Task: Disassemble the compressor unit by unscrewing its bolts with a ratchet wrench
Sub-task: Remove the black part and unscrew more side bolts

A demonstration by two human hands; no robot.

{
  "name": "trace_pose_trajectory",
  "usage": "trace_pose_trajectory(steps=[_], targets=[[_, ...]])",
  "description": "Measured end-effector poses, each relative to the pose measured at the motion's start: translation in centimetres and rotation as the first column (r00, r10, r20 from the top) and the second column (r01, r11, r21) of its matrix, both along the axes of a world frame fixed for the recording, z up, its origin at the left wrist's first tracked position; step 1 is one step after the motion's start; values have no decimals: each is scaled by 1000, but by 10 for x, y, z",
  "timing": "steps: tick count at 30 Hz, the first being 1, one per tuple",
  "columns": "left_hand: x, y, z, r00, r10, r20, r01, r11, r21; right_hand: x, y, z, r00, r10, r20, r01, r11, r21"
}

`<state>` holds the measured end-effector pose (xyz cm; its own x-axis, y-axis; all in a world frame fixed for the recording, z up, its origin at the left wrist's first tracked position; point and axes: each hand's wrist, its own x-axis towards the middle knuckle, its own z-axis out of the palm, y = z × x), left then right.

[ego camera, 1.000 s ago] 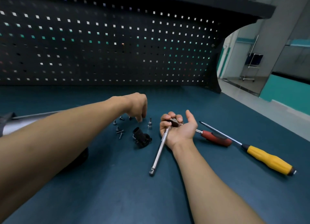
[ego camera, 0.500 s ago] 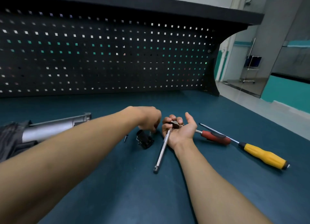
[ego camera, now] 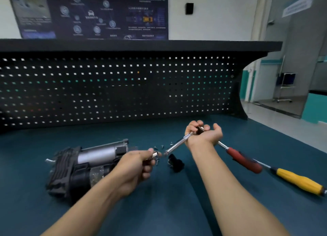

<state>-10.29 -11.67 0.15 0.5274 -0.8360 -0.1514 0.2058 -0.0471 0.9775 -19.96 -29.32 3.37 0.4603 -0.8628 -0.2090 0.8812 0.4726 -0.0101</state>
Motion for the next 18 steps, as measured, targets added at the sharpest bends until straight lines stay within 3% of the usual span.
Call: trace_pose_trajectory(steps=[5, 10, 15, 18], targets=[[-10, 29, 13, 963, -16, -269, -2, 998, -67, 17, 17, 31, 998, -54, -28, 52, 998, -45], [-6, 41, 22, 943, 19, -331, -64, 990, -125, 27, 32, 38, 993, -86, -75, 77, 990, -118], [-8, 49, 18, 966, 57, -252, -84, 992, -99, 28, 42, 33, 980, -150, -129, 125, 975, -186], [-13, 50, 11, 984, 178, -28, -181, 976, -122, 27, 48, 33, 960, -222, -171, 184, 960, -213]])
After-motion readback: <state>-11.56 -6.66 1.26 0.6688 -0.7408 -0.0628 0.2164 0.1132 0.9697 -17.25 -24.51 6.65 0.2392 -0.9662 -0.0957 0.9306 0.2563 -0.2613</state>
